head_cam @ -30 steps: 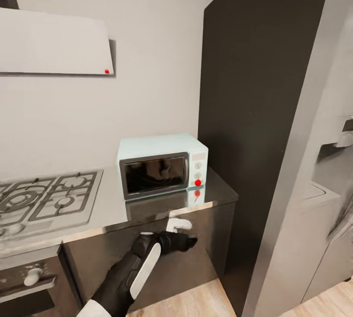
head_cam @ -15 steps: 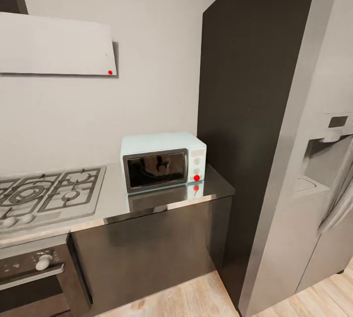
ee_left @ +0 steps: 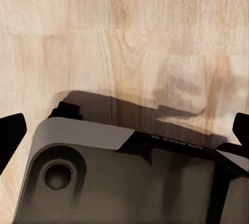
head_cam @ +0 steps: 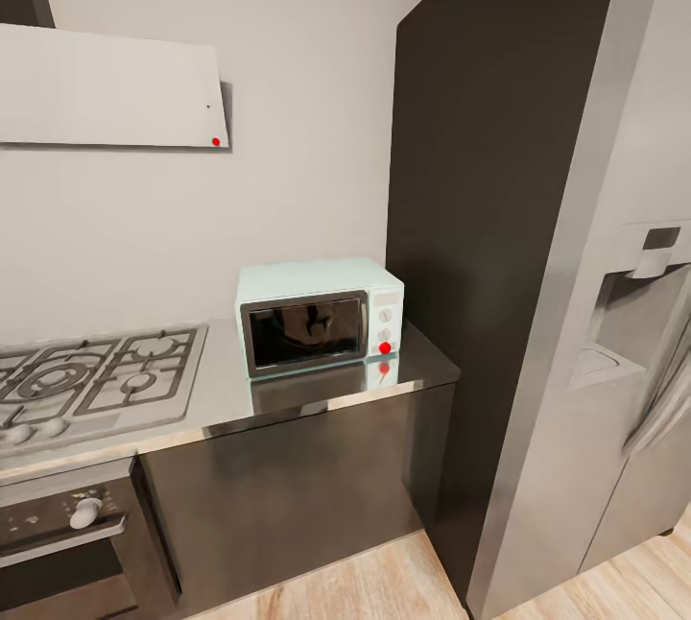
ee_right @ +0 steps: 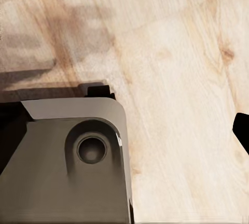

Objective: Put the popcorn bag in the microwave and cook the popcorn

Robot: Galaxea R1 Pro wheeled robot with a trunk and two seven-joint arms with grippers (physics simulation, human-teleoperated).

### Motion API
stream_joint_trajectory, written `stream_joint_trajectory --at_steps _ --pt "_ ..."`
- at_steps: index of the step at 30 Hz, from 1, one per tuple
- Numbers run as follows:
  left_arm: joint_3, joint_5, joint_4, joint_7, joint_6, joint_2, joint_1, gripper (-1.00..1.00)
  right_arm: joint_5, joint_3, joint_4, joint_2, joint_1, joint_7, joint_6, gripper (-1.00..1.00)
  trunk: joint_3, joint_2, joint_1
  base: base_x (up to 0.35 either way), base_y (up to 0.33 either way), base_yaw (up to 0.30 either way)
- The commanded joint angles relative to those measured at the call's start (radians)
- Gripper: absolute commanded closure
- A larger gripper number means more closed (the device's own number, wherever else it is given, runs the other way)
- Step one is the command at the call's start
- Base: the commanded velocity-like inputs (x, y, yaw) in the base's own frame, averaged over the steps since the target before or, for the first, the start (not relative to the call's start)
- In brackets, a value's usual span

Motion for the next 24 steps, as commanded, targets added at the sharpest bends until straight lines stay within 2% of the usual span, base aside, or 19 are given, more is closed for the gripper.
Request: stream_joint_trajectory --at_steps 1,24 --pt "-0.009 0.009 0.001 -0.004 -0.005 -0.001 -0.001 -1.00 0.010 -0.008 0.003 0.000 -0.002 -0.003 -0.005 -1.00 -0.001 -0.001 0.000 0.000 0.000 0.091" --pt "-0.009 0.017 0.001 -0.004 -0.006 -0.005 -0.001 -1.00 0.010 -0.009 0.003 0.000 -0.001 -0.004 -0.011 -1.00 -0.001 -0.001 0.000 0.000 0.000 0.267"
